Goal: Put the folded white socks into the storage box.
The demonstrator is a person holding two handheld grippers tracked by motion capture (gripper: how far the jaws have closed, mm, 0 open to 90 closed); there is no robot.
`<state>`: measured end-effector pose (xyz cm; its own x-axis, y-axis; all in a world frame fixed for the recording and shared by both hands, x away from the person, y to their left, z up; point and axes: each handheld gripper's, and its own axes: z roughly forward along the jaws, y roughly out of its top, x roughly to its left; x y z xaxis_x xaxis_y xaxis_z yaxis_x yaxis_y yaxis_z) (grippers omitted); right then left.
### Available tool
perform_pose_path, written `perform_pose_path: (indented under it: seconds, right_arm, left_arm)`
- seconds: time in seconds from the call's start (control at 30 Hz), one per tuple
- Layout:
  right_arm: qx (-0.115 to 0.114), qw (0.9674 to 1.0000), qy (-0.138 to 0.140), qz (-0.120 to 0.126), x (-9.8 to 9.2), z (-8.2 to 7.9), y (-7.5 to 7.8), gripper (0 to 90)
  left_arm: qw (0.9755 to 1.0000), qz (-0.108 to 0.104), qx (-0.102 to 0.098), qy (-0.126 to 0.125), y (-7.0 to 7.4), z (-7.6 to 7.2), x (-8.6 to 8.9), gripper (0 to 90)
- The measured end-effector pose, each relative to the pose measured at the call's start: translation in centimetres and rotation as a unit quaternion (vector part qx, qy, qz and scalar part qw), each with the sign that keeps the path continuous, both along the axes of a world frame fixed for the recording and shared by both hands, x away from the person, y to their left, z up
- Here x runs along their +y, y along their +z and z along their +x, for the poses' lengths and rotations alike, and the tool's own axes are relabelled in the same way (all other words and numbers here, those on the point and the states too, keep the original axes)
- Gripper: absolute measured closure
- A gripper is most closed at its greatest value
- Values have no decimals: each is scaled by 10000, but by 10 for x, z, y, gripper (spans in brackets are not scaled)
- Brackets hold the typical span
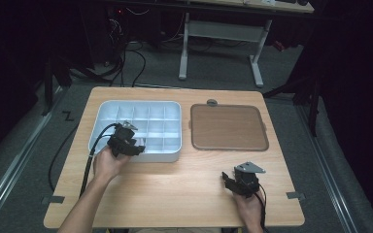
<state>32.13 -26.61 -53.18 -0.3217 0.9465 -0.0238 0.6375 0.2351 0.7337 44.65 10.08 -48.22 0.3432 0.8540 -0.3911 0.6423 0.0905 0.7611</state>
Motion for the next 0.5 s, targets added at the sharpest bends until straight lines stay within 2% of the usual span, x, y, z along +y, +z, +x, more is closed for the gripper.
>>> perform_pose_path:
  seconds: [0.2, 0.3, 0.5]
  right_arm:
    - [0, 10000, 1, 0, 0, 0, 0, 450]
    - [-1, 10000, 0, -2, 0, 0, 0, 449]
    - [0, 10000, -1, 0, 0, 0, 0, 449]
  left_arm:
    - [9995, -284, -55, 131, 10, 0, 8, 457]
    - [9986, -492, -78, 164, 17, -2, 12, 444]
    - [9969, -707, -248, 246, 30, -7, 22, 444]
